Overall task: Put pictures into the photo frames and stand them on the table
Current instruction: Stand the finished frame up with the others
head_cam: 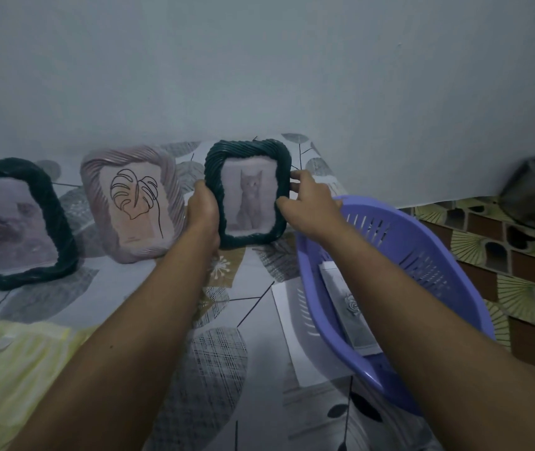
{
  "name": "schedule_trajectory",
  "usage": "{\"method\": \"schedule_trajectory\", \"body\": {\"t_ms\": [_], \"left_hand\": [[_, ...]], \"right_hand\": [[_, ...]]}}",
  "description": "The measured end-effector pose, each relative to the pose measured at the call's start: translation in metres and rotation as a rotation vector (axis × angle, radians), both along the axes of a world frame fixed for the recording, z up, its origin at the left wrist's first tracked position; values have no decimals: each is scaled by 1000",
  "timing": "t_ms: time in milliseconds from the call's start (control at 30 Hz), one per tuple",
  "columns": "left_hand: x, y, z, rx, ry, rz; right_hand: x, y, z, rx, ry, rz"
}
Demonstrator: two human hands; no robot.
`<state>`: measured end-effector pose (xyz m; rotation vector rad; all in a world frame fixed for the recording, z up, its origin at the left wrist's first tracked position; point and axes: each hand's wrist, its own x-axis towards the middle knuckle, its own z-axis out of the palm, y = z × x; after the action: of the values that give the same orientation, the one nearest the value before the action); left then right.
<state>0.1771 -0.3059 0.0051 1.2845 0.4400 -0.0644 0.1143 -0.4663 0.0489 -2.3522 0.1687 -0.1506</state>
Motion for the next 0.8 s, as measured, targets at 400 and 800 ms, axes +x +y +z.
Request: {"method": "schedule_trajectory", "body": {"t_ms": [400,800], "left_hand": [[6,-5,-6,-48,40,3],[2,-6,-5,141,94,93]], "right_hand": [[8,10,-3,-198,51,54],[9,15,1,-242,88,44]]}}
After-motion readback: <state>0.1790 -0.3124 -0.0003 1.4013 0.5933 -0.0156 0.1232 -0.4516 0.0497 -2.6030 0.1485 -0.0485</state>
